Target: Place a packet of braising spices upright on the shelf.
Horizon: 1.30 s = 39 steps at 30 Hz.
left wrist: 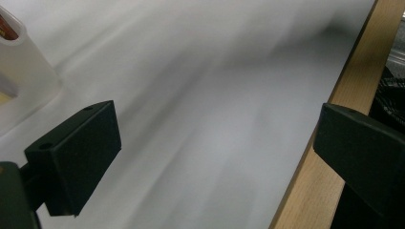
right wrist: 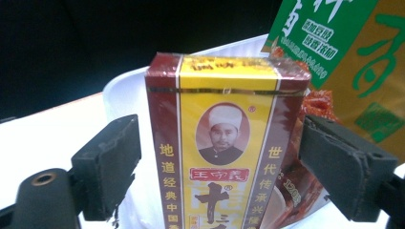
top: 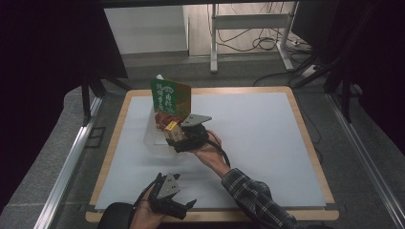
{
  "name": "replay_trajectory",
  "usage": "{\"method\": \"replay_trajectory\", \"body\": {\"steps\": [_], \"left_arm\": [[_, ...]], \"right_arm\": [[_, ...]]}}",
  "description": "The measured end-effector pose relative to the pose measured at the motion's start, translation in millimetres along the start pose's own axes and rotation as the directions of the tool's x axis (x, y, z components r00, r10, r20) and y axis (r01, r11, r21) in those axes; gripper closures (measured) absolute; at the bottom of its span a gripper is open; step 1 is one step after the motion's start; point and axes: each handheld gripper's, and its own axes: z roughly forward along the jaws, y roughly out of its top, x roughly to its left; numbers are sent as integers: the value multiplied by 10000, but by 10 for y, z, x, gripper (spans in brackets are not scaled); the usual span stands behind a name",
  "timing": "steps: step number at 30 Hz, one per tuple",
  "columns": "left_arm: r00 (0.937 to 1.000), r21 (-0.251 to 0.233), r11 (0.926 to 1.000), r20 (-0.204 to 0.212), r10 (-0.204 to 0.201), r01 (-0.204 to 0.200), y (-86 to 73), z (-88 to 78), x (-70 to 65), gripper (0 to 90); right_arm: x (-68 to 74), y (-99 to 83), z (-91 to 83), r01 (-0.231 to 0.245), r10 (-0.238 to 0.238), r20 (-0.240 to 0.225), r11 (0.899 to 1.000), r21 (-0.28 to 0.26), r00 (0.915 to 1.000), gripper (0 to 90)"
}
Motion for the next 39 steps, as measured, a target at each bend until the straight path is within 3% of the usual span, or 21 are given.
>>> {"method": "replay_trajectory", "body": {"steps": [21, 39], "left_arm": [[9999, -58, 9999, -144, -93, 93, -9, -4, 24, 22], [9999, -11, 10000, -132, -84, 84, -12, -1, 28, 22]], "right_arm": [[-59, 30, -293, 566, -571, 68, 9968, 557, 9983, 90], [-95, -75, -511, 576, -591, 130, 9938, 956, 9982, 65]]}}
